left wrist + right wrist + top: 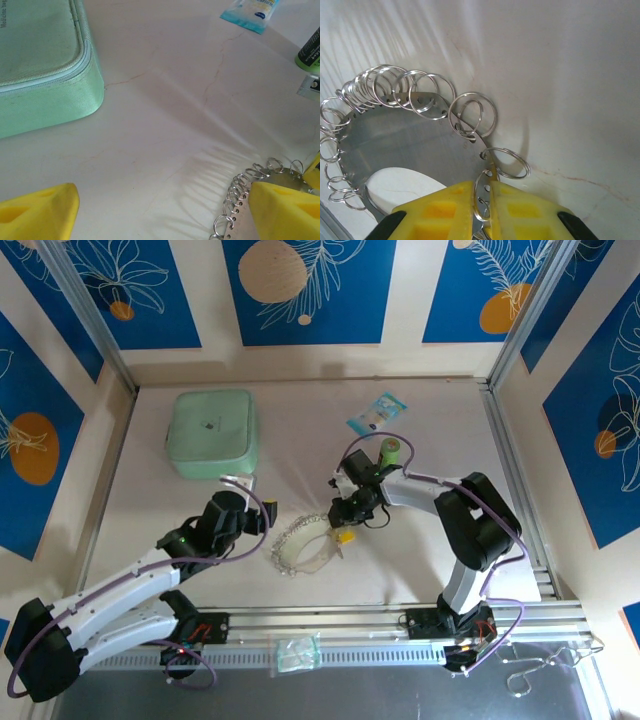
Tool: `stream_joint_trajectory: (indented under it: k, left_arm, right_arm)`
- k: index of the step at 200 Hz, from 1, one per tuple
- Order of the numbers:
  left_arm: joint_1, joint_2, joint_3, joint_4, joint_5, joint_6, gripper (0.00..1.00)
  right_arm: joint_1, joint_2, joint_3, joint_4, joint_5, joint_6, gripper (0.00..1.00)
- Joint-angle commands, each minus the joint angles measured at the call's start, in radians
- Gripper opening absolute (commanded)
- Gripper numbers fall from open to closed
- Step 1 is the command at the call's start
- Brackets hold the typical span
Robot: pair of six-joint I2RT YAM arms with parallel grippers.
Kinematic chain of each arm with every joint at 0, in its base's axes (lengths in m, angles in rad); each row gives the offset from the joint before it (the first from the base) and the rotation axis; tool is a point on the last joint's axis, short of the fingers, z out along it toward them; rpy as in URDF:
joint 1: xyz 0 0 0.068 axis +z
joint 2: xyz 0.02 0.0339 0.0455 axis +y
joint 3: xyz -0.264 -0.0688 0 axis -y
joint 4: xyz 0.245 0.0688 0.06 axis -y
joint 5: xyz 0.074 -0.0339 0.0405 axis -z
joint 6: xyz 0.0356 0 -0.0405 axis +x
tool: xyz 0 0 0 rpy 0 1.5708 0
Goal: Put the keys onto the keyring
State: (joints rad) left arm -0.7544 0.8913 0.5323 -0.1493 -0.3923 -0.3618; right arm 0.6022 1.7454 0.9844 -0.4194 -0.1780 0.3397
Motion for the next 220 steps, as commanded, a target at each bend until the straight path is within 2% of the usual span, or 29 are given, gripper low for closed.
stream_joint_trajectory:
  k: [1, 64, 172, 201, 220]
  left_arm:
    - [0.01, -0.016, 0.022, 0.019, -0.001, -0.003, 0.87]
    - [0.008, -0.018, 0.025, 0.019, -0.008, 0.006, 0.87]
    - [0.009, -0.011, 0.037, 0.023, -0.013, 0.024, 0.87]
    - [0.009, -0.012, 0.035, 0.023, -0.011, 0.027, 0.87]
    - [0.009, -0.014, 0.037, 0.022, -0.013, 0.031, 0.87]
  right_arm:
    - [0.005, 0.015, 0.033, -0.027, 0.015, -0.021, 0.14]
    - [0.005, 0.028, 0.056, -0.053, 0.049, -0.044, 0.1]
    - [0.004, 0.04, 0.068, -0.083, 0.032, -0.065, 0.13]
    - [0.002, 0.035, 0.074, -0.089, 0.037, -0.069, 0.09]
    - [0.001, 0.02, 0.079, -0.1, 0.048, -0.082, 0.0]
